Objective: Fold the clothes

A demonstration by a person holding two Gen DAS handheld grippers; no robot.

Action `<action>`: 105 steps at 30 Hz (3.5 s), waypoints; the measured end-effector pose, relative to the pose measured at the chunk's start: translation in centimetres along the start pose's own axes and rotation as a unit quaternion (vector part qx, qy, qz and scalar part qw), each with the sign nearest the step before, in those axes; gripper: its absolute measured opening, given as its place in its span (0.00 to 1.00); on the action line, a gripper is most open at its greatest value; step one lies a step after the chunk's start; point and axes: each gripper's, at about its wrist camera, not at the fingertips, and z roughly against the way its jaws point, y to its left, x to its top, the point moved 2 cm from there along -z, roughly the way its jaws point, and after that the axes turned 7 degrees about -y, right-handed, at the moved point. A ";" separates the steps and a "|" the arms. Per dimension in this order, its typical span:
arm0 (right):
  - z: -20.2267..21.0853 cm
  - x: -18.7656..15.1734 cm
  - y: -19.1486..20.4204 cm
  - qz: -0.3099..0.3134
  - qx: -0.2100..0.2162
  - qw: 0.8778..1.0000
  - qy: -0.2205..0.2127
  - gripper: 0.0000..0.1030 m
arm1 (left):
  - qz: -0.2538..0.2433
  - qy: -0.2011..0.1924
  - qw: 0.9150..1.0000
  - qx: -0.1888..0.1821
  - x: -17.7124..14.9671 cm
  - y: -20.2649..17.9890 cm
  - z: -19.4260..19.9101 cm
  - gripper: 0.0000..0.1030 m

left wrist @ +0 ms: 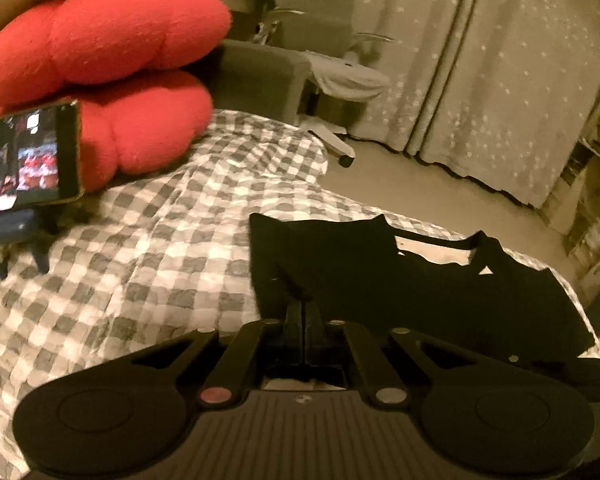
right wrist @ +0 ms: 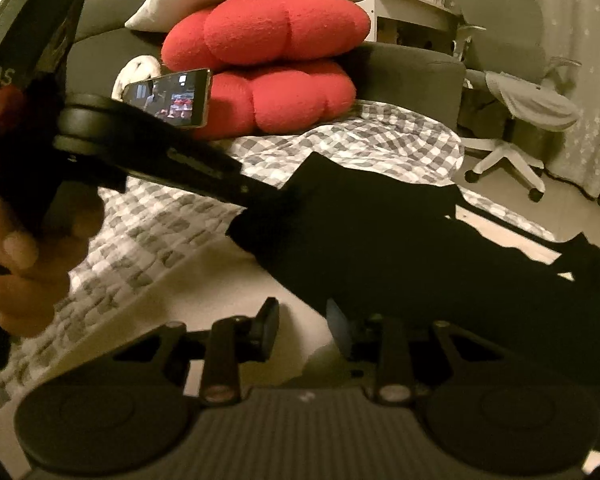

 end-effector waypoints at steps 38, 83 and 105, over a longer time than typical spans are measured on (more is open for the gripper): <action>7.4 -2.0 -17.7 -0.208 -0.135 0.968 0.040 0.33 | -0.015 0.021 0.999 0.040 -0.7 0.9 -0.6 0.04; 12.6 -5.4 -22.7 -0.267 -0.203 0.940 0.061 0.28 | -0.035 -0.013 0.999 0.015 -0.6 -1.6 -0.5 0.04; 14.2 -6.2 -22.6 -0.252 -0.180 0.947 0.081 0.27 | -0.011 0.009 1.000 0.012 -1.1 -0.8 -0.9 0.04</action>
